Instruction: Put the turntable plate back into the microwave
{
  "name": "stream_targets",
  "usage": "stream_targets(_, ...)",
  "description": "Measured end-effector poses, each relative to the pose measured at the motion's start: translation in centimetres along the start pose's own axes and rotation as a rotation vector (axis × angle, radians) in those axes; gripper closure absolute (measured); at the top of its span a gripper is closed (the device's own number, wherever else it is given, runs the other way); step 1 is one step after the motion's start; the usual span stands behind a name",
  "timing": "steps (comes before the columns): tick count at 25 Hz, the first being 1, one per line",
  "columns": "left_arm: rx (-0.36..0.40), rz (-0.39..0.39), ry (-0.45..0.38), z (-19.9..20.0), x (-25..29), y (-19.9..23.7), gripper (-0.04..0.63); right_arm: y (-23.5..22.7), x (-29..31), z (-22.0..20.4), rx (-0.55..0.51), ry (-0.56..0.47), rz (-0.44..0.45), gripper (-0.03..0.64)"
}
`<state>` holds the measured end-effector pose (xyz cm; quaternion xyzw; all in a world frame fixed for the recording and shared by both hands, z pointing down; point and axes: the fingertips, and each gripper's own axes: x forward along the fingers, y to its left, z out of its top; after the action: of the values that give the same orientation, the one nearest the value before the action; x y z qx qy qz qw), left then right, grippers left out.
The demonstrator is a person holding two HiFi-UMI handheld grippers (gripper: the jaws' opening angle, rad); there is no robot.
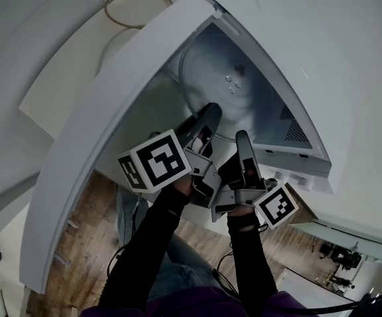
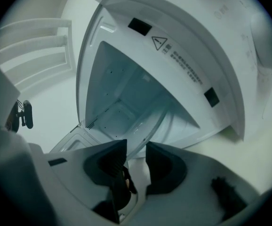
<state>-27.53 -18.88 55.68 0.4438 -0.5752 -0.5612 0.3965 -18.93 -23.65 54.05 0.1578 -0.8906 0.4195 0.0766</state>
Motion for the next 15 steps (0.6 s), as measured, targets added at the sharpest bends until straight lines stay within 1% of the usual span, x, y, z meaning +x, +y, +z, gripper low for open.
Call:
stream_targets(3,-0.001,-0.005,0.002,0.1,0.3,-0.2,0.546,0.1,0.1,0.3,-0.007,-0.008,-0.001,0.491)
stream_targets(8,-0.024,-0.013,0.001,-0.1,0.6,-0.3,0.545,0.0,-0.1,0.7,-0.012,-0.034,-0.010,0.491)
stream_targets(12,-0.021,0.006,0.023,0.1,1.8,0.3,0.545,-0.5,0.8,1.3,-0.017,-0.036,-0.020,0.491)
stream_targets(15,-0.031,0.019,0.019,0.2,2.1,0.5,0.545,-0.9,1.0,1.5,-0.015,-0.039,-0.037,0.490)
